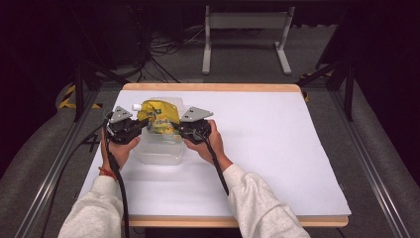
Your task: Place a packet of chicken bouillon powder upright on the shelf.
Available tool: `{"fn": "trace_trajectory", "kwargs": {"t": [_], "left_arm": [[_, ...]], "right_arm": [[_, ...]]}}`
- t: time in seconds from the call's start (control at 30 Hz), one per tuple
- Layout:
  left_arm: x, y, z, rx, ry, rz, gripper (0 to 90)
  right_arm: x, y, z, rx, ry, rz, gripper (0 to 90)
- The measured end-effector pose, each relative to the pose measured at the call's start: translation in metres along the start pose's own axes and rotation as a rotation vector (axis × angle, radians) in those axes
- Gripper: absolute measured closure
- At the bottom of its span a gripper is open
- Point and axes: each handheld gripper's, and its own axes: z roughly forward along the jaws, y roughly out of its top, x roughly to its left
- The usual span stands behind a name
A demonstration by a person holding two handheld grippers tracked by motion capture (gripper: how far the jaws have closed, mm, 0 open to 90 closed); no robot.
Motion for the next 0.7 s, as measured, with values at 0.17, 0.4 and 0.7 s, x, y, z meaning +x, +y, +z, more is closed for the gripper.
{"fn": "trace_trajectory", "kwargs": {"t": [0.17,0.4,0.7], "left_arm": [[-0.003,0.002,0.0,0.014,0.023,0.014,82.5],[-0.004,0.004,0.002,0.024,0.046,0.029,82.4],[-0.005,0.004,-0.002,0.009,0.068,0.022,77.7]], "right_arm": [[0.001,-0.002,-0.006,-0.013,-0.007,-0.001,84.3],[-0.003,-0.003,-0.019,-0.037,-0.004,0.01,84.9],[-0.003,-0.001,-0.022,-0.008,0.003,-0.025,88.7]]}}
